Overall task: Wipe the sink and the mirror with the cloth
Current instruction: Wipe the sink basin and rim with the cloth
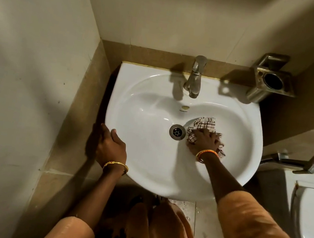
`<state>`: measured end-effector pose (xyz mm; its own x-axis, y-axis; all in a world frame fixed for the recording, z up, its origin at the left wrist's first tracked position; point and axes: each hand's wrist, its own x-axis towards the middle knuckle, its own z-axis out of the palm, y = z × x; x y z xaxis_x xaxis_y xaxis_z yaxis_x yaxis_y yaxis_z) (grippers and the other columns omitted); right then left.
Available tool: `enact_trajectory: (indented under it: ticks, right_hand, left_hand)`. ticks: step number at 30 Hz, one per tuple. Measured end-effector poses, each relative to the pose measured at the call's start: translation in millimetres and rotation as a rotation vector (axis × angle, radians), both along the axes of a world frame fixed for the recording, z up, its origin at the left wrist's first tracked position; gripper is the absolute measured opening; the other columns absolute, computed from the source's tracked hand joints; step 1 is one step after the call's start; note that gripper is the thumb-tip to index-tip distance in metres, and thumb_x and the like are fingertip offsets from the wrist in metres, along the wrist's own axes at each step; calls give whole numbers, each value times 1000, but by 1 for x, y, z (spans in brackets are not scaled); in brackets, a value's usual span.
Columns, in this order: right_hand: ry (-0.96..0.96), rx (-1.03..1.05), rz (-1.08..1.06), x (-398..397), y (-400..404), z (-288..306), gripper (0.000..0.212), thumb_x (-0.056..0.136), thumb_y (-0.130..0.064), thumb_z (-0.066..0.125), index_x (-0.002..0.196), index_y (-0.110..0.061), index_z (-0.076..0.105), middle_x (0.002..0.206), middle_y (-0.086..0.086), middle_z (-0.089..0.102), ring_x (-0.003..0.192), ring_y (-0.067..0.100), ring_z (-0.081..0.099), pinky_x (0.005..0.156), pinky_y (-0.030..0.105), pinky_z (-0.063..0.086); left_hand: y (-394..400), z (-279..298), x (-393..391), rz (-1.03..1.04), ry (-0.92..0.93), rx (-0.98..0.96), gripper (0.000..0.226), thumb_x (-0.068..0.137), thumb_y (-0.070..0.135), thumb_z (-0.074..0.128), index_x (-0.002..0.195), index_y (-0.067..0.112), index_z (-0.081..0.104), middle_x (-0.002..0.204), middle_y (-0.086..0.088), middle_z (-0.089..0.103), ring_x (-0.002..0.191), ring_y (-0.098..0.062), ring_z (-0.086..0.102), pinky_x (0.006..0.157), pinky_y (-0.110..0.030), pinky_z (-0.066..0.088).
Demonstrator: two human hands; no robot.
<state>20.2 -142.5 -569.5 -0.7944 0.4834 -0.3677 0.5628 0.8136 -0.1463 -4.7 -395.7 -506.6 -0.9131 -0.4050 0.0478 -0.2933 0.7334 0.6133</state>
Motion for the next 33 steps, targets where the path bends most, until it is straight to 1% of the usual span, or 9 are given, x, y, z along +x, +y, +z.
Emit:
enact_trajectory:
  ticks: [6,10,14,17,20,22,25,28,33]
  right_hand:
    - [119,-351,-33,-45,-103,-11,60,84,-42,59,140,-33,38,153,4,24,138,36,22,113,49,19]
    - [-8,-262,143,-20,-69,-14,62,85,-46,58,141,-32,37,153,5,27,138,35,25,112,47,25]
    - [29,-100,28,-21,-34,-15,52,87,-41,56,137,-32,43,150,9,29,137,36,24,111,47,23]
    - [88,-199,-12,-33,-57,-10,50,89,-45,54,137,-35,44,150,9,28,137,37,24,112,48,20]
    - [16,-395,2,-45,-82,-5,57,86,-43,58,140,-36,39,152,7,23,139,36,19,113,49,21]
    - [-53,-402,73,-42,-80,-4,62,82,-51,57,140,-38,37,152,3,24,140,37,16,114,52,20]
    - [-209,-351,251,-11,-61,-2,67,75,-66,51,137,-45,38,153,-2,26,140,42,16,114,55,17]
    - [-290,-188,210,8,-8,7,64,77,-58,58,137,-49,37,154,0,23,138,43,19,112,55,18]
    - [-199,219,160,1,37,36,62,83,-41,59,140,-35,36,150,10,26,138,45,18,111,55,19]
  left_hand:
    - [2,-2,-3,5,12,-6,41,95,16,48,130,-3,49,121,-29,61,102,-48,60,80,-47,49]
    - [-4,-7,-2,-1,-14,-9,43,96,20,45,134,-1,46,123,-28,60,106,-47,59,82,-47,47]
    - [-2,-11,-2,-1,5,-11,43,95,20,47,132,-1,48,122,-28,60,106,-47,59,83,-47,48]
    - [-1,-12,-5,21,-11,-1,44,96,22,45,134,1,46,125,-26,59,109,-46,58,85,-47,47]
    - [0,-11,-4,19,-17,5,44,96,21,44,135,1,45,128,-25,57,112,-45,56,86,-46,46]
    - [1,-9,-3,21,-18,7,44,97,21,43,136,2,44,131,-24,55,116,-43,54,89,-45,44]
    - [0,-8,-3,20,-27,3,44,97,22,43,136,2,44,135,-21,53,119,-41,53,91,-44,42]
    - [1,-5,-2,27,-40,19,44,97,22,42,137,3,44,134,-22,54,117,-42,54,89,-45,43]
    - [0,-5,-2,27,-52,39,45,97,23,42,138,4,42,134,-22,54,119,-41,52,90,-44,42]
